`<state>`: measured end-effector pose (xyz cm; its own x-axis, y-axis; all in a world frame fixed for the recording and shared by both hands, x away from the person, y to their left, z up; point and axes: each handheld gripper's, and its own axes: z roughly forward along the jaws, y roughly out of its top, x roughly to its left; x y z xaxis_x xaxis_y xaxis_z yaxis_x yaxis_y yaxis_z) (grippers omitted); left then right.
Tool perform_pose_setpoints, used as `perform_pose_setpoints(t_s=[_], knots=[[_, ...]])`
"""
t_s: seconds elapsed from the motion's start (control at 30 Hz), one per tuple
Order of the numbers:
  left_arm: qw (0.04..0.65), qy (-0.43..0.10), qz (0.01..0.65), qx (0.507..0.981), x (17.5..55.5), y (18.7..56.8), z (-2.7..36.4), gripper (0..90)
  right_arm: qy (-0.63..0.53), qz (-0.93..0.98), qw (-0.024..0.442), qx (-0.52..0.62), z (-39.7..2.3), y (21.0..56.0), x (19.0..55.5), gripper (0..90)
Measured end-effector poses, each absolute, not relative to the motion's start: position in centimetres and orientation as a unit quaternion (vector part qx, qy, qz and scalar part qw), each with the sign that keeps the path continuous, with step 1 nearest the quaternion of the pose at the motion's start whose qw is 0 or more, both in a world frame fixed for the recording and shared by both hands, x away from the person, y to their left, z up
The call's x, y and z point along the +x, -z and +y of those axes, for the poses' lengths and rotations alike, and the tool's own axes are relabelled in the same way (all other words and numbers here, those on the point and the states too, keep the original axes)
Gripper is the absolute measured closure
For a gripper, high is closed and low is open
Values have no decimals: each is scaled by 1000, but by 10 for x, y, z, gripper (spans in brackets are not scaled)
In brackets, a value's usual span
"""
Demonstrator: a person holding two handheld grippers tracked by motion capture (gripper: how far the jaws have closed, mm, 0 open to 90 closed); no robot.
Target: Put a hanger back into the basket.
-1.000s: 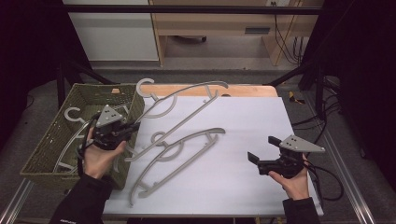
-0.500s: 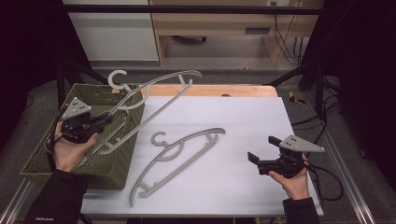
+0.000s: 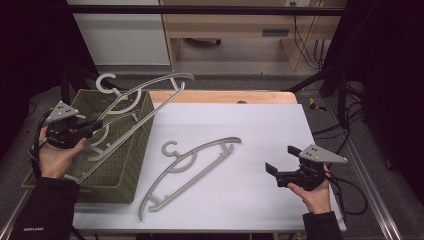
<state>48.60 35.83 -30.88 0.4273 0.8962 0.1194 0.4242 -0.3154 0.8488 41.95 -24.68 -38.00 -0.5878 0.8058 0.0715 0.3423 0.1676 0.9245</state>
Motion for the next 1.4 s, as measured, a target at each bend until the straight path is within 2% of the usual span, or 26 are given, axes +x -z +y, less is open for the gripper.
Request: perform_pose_setpoints(t_s=[0.8,1.4], knots=[[351,-310,488,737,496,343,433,815,-503,736,227,392,-244,383,422,21],[324,-323,493,740,487,344,459,815,-501,738,226,391,-243,383,422,21]])
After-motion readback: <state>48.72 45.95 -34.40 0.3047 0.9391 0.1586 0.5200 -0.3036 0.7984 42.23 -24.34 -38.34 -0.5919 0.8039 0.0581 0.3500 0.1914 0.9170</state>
